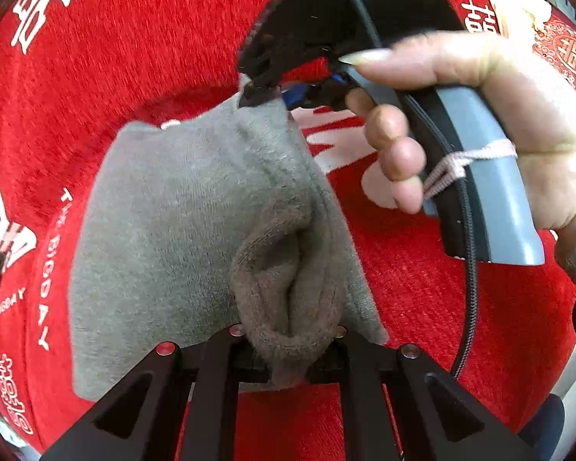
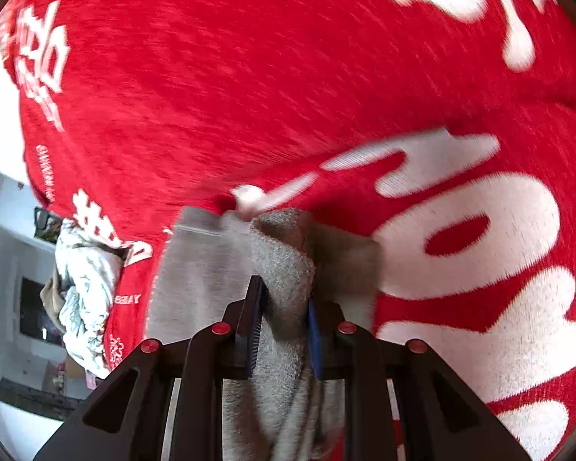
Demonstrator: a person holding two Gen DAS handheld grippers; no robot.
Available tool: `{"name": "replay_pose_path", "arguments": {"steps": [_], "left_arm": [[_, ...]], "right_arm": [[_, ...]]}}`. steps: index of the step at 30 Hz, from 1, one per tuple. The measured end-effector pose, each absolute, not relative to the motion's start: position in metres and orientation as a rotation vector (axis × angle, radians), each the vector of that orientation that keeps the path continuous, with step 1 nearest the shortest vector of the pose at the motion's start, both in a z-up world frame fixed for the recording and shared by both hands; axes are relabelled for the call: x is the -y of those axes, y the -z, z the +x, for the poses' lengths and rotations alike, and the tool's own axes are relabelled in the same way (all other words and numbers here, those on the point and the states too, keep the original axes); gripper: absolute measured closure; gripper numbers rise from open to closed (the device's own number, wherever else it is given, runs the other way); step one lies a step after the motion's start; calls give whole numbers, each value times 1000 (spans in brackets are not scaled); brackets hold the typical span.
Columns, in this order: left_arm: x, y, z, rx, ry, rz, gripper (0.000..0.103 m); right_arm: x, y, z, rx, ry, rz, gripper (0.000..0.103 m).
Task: Fold small clothes
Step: 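Open both grippers and lift them off the folded grey sweater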
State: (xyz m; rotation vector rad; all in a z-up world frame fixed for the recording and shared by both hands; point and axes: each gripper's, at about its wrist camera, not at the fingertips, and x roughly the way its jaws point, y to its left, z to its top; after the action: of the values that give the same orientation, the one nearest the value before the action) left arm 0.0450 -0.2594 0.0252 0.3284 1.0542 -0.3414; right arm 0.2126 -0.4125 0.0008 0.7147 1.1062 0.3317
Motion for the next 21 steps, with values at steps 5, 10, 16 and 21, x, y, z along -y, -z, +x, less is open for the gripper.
{"name": "replay_pose_path", "arguments": {"steps": [5,10,16,21], "left_arm": [[248,-25,54,-1067,385,276,92],[235,-29,58,-1086,420,197,36],[207,-41,44,-1104,529,115,36],[158,-54,47,-1077,554,-1,36]], "right_arm": [[418,1,207,-1090,-323,742,74],[428,-13,197,-1104,-202,714,16],[413,-70,168,-940,-397,689,16],[367,-69,165,-971,-656,709,16]]}}
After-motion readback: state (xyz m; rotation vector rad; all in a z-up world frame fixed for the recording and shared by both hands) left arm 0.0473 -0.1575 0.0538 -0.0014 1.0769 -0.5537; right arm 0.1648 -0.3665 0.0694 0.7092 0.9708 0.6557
